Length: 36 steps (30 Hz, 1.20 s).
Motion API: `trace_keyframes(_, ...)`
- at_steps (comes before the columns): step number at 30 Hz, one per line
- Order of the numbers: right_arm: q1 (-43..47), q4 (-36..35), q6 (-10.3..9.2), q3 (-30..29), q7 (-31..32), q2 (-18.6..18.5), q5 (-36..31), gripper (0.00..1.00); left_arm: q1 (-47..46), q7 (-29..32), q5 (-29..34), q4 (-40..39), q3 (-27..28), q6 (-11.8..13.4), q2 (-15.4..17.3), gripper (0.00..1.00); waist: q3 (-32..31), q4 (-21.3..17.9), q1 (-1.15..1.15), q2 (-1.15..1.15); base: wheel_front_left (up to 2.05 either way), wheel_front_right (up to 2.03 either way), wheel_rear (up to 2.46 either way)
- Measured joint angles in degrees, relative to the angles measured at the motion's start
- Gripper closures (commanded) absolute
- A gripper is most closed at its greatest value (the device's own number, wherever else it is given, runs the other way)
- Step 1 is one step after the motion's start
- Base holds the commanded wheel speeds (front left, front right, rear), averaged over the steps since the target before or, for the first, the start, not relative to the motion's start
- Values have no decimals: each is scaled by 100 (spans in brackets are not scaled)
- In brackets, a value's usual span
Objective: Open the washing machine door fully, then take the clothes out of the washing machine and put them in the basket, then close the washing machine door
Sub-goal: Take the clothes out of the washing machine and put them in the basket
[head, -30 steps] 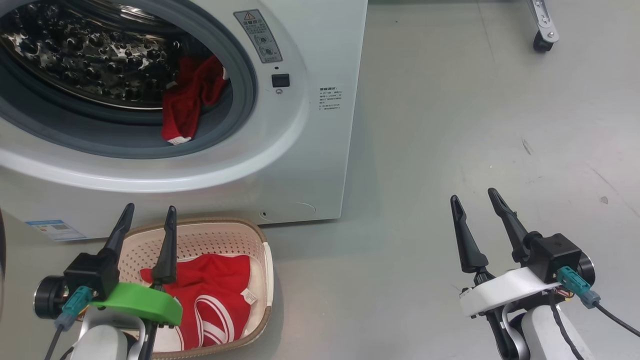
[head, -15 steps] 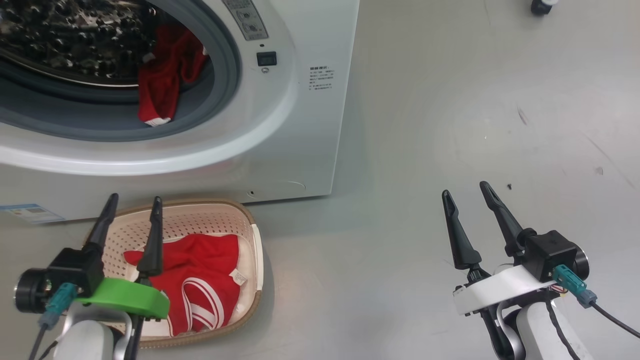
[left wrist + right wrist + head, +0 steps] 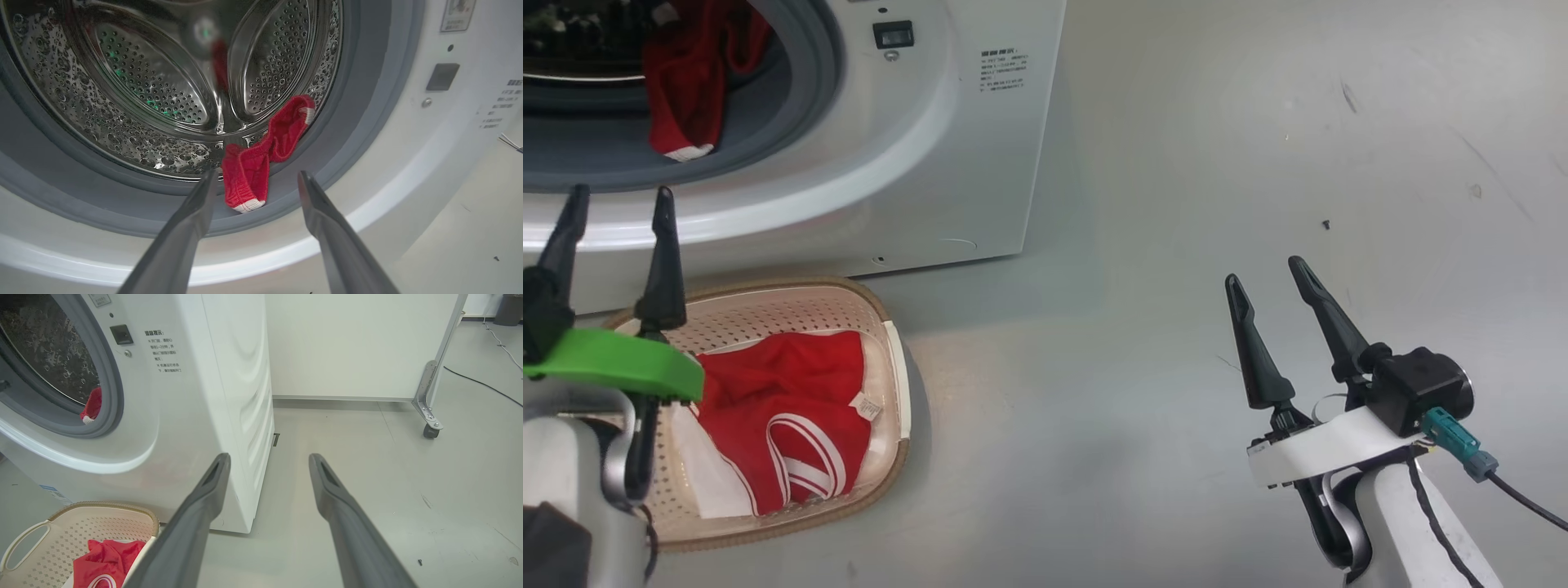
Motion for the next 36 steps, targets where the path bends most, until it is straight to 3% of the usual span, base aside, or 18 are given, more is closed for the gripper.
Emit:
trace_keyframes(19, -560, -193, -56, 283, -1, 3, 226, 0, -1965, 1701, 23, 491, 163, 125, 738, 0, 1090, -581, 0, 0, 0, 0, 0)
trace_keyframes(36, -717, -196, -162, 475, -1, 10, 346, 0, -2907, 2469, 274, 1422, -58, 192, 916, 0, 1343, -878, 0, 0, 0, 0, 0)
